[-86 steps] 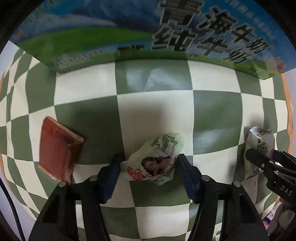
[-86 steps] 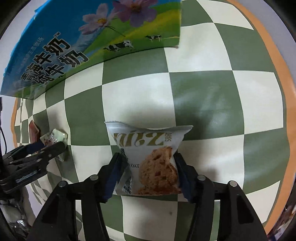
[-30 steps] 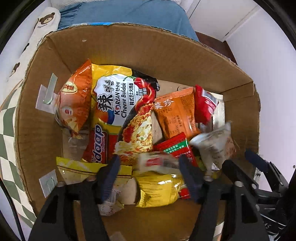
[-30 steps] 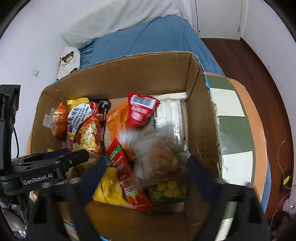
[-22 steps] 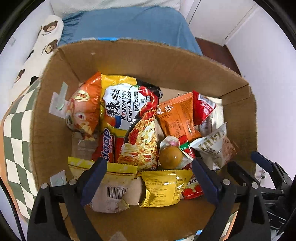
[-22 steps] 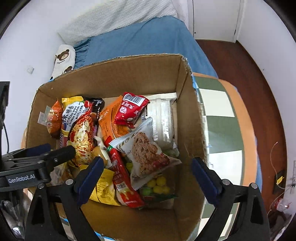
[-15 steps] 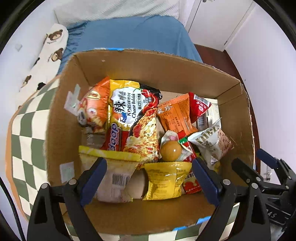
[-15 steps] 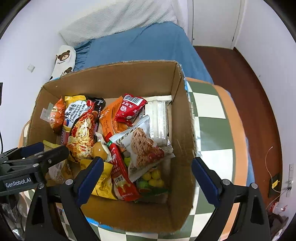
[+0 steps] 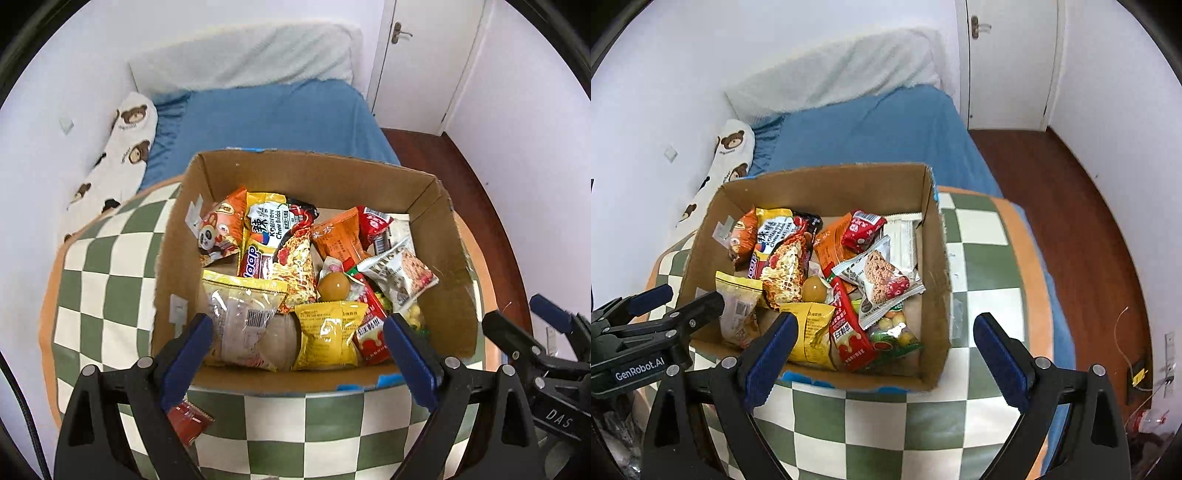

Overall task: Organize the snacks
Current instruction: 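Lower the left tool to the brown square packet and grasp it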

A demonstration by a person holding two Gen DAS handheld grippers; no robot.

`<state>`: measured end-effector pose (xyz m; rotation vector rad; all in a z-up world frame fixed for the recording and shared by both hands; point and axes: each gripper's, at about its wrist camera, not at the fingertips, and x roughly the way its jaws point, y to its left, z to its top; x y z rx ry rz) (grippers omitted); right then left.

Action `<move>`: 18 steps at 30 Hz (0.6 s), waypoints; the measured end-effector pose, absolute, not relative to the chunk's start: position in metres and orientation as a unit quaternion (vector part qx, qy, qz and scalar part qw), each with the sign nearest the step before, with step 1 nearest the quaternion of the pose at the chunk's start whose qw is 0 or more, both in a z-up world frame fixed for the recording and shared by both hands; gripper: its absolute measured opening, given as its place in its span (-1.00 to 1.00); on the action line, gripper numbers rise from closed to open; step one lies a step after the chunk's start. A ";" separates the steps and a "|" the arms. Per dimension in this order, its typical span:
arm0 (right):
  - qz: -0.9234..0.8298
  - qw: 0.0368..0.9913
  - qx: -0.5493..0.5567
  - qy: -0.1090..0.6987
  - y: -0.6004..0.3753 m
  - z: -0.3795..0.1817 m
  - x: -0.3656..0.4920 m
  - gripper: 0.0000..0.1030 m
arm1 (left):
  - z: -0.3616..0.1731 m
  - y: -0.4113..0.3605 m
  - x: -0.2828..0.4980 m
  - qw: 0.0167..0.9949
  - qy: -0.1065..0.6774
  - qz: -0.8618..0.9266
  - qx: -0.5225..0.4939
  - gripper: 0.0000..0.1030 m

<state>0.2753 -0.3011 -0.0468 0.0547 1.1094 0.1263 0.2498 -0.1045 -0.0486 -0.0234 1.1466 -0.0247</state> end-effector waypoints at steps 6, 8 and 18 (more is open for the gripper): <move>0.065 0.862 0.024 0.503 -0.302 -0.023 0.245 0.90 | -0.032 -0.106 0.218 0.852 0.524 -0.015 -0.008 0.83; 0.066 0.866 0.023 0.495 -0.302 -0.016 0.235 0.90 | -0.026 -0.105 0.208 0.856 0.517 -0.012 -0.008 0.83; 0.101 0.869 0.052 0.482 -0.304 0.000 0.197 0.90 | -0.010 -0.097 0.171 0.869 0.493 0.032 -0.003 0.83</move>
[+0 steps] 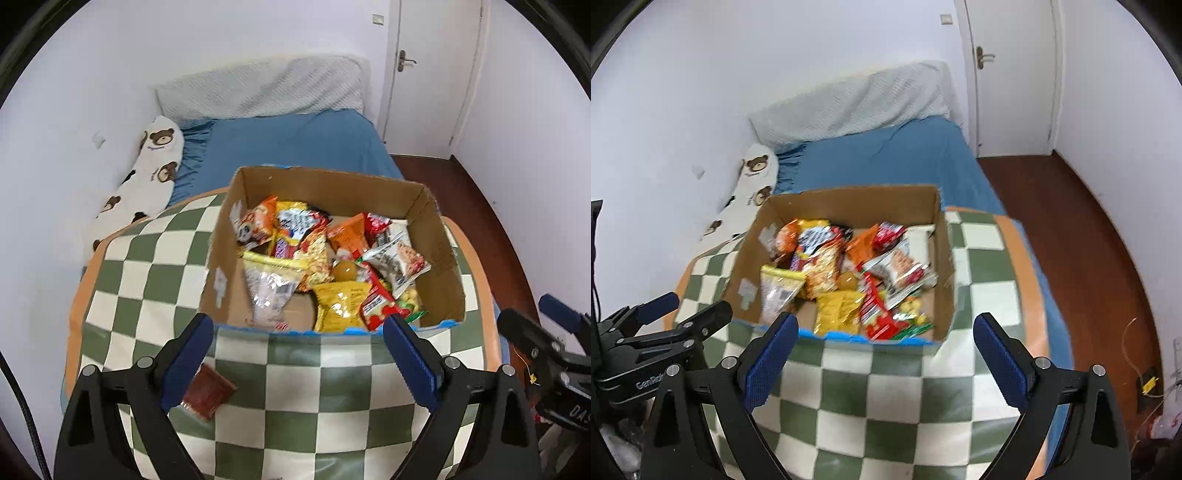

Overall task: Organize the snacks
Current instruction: 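Lower the left tool to the brown square packet and grasp it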

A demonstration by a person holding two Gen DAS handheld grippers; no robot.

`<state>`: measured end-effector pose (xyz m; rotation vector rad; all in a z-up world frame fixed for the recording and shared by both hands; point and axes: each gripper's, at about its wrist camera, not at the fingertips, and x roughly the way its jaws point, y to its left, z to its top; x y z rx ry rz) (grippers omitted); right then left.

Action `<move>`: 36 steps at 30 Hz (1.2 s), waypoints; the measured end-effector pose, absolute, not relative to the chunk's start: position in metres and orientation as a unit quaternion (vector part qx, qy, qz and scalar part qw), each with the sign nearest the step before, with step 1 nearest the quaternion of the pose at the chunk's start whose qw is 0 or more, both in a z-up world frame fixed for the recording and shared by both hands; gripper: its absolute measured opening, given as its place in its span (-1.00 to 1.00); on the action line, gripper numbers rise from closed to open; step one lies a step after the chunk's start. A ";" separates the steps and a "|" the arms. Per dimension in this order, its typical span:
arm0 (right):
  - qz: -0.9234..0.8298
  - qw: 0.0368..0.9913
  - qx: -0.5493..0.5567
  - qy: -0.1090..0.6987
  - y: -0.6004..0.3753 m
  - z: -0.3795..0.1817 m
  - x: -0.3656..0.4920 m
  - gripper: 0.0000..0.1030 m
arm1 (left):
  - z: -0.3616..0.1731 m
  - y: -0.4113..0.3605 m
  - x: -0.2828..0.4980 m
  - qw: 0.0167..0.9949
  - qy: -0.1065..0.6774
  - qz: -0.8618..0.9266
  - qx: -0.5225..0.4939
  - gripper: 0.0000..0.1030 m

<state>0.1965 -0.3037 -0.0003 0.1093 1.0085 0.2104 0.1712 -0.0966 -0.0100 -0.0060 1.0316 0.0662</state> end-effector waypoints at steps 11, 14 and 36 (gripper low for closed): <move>0.159 0.785 0.086 0.592 -0.267 -0.115 0.182 0.90 | -0.136 -0.023 0.129 0.776 0.618 0.098 0.081 0.83; 0.152 0.768 0.093 0.616 -0.253 -0.145 0.184 0.90 | -0.172 -0.006 0.133 0.747 0.652 0.079 0.099 0.83; 0.113 0.740 0.068 0.660 -0.175 -0.208 0.180 0.90 | -0.236 0.045 0.135 0.710 0.704 0.023 -0.005 0.04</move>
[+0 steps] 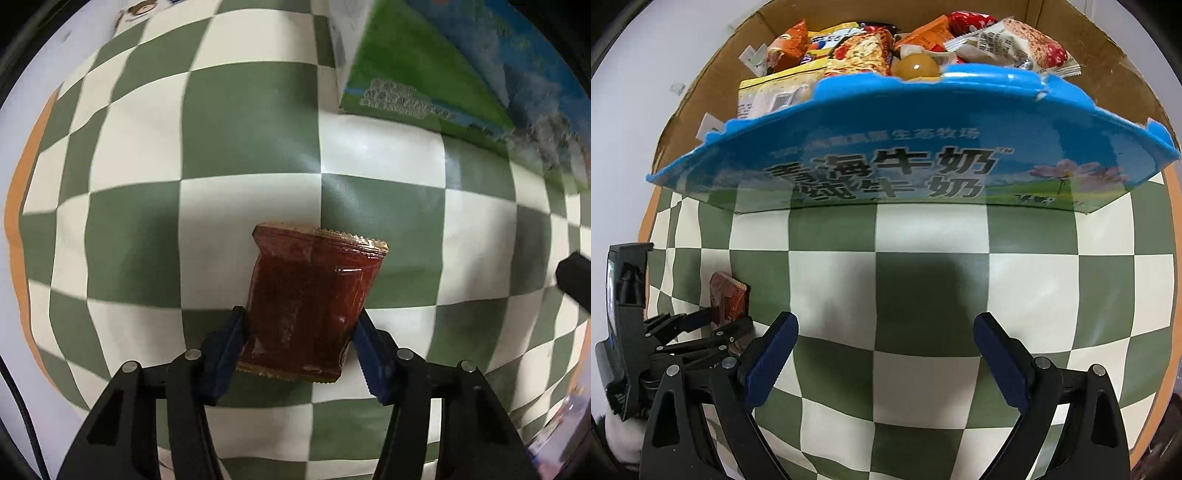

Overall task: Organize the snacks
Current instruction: 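Lower the left tool to the brown square packet and grasp it, then carry the brown packet into the box and open the left tool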

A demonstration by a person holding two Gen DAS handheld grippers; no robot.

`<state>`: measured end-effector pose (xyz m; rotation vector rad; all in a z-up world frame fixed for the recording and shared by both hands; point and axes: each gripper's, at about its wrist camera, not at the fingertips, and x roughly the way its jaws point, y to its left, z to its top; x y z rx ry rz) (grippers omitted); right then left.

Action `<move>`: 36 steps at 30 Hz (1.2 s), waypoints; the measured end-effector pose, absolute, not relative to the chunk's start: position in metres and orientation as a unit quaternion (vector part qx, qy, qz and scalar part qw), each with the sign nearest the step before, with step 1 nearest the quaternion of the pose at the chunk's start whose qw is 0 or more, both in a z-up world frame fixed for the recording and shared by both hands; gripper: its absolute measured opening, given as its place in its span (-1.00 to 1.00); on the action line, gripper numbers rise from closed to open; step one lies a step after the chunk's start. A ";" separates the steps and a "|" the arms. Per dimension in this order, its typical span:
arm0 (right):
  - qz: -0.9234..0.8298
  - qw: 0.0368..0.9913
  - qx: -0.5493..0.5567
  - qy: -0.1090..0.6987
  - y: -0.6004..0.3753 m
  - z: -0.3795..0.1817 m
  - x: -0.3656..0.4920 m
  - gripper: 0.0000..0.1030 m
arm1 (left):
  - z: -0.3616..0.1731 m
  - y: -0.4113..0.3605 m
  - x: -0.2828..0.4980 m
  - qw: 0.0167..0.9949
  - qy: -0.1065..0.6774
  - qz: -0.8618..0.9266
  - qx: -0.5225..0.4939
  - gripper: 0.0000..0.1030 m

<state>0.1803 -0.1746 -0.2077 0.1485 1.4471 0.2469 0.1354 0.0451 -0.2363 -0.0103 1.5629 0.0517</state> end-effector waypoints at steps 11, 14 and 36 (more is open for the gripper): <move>0.141 0.769 0.072 0.620 -0.185 -0.150 0.167 0.90 | -0.131 0.030 0.112 0.754 0.643 -0.016 -0.133 0.04; 0.142 0.785 0.075 0.598 -0.199 -0.121 0.172 0.90 | -0.103 0.018 0.131 0.766 0.626 -0.040 -0.140 0.04; 0.077 0.806 0.063 0.583 -0.265 -0.109 0.321 0.90 | -0.140 -0.064 0.324 0.724 0.682 -0.042 -0.099 0.06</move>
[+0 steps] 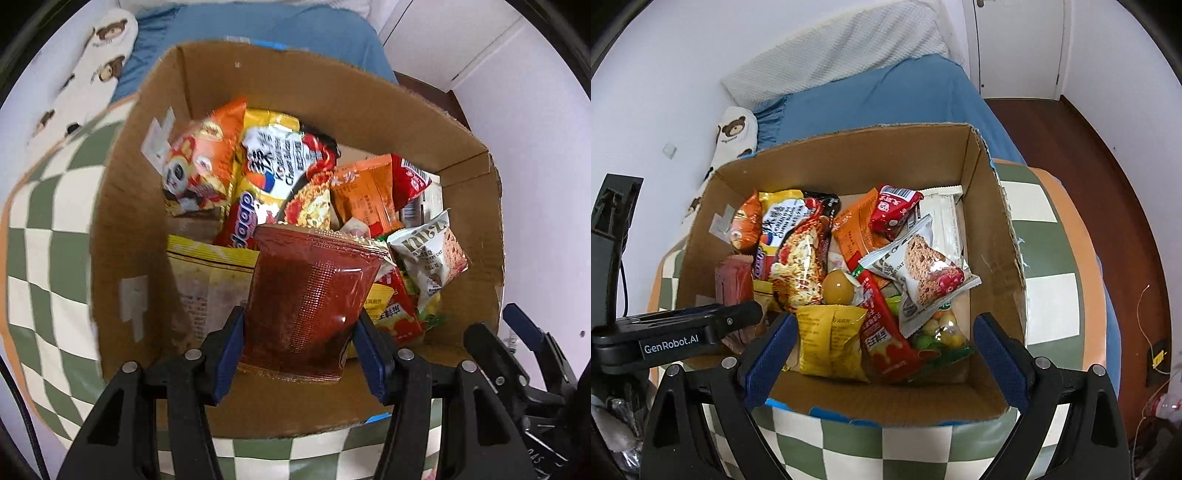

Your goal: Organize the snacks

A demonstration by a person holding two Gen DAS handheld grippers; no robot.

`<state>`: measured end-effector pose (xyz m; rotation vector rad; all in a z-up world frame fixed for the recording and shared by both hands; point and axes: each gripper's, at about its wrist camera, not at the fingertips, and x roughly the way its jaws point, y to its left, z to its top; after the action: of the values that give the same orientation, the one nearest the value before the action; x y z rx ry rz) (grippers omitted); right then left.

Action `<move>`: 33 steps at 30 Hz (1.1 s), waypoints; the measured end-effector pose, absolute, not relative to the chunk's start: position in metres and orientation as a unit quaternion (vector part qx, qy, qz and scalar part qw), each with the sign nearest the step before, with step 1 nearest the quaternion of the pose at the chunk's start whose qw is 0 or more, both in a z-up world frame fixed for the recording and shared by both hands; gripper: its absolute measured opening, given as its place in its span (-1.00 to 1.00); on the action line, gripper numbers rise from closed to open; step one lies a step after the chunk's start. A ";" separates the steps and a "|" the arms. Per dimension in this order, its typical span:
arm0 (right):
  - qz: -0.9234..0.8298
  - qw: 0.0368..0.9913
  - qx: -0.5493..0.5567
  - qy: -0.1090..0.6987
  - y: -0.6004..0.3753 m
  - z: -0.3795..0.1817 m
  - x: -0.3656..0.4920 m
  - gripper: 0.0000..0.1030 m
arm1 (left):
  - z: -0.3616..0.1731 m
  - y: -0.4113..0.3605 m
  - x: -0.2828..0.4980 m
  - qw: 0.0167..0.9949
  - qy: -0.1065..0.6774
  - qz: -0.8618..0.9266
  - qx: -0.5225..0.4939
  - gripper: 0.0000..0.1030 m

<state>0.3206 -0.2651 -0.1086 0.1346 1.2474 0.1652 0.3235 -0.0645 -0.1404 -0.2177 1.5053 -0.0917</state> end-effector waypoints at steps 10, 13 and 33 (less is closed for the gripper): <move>0.080 0.790 0.040 0.606 -0.255 -0.133 0.325 0.90 | -0.157 -0.057 0.328 0.729 0.681 -0.005 -0.071 0.82; 0.078 0.791 0.038 0.606 -0.255 -0.135 0.326 0.90 | -0.156 -0.053 0.327 0.736 0.673 0.002 -0.069 0.83; 0.046 0.832 0.028 0.552 -0.274 -0.083 0.294 0.90 | -0.079 -0.065 0.272 0.820 0.572 0.009 -0.031 0.83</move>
<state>0.2944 -0.2744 -0.0834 0.0599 1.1713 0.0967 0.2716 -0.0646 -0.0788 -0.0657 1.2171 0.0198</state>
